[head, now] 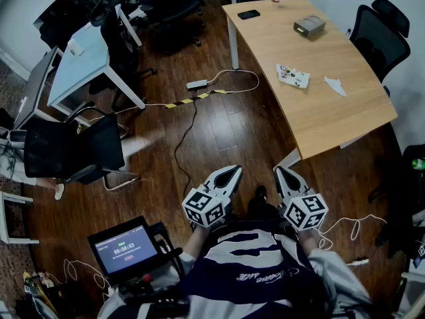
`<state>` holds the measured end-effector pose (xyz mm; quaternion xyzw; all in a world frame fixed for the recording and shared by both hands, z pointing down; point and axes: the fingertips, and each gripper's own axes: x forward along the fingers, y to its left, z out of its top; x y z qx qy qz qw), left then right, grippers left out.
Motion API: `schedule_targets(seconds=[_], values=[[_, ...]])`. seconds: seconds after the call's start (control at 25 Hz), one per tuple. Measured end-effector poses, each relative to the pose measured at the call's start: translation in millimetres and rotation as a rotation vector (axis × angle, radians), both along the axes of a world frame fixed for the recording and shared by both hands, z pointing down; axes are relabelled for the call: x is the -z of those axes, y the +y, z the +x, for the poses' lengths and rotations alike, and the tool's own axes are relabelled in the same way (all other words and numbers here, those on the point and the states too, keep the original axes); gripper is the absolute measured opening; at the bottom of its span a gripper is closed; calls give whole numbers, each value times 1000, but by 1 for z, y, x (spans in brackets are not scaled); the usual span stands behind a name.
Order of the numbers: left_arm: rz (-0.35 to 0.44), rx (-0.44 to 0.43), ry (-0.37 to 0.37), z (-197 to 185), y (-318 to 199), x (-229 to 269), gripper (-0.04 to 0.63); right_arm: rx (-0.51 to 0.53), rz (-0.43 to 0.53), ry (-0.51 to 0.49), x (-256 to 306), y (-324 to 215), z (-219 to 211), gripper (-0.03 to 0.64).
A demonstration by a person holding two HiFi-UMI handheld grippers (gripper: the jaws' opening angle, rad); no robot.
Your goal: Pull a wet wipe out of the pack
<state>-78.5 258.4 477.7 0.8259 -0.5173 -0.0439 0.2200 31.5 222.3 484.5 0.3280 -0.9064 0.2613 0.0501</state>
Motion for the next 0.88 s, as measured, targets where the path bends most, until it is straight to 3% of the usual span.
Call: schedule_targets(seconds=[0.48, 0.88], values=[[-20, 44, -34, 21, -123, -3, 3, 53, -14, -28, -4, -136, 16, -9], [-62, 12, -69, 44, -170, -10, 3, 18, -72, -82, -19, -197, 36, -9]])
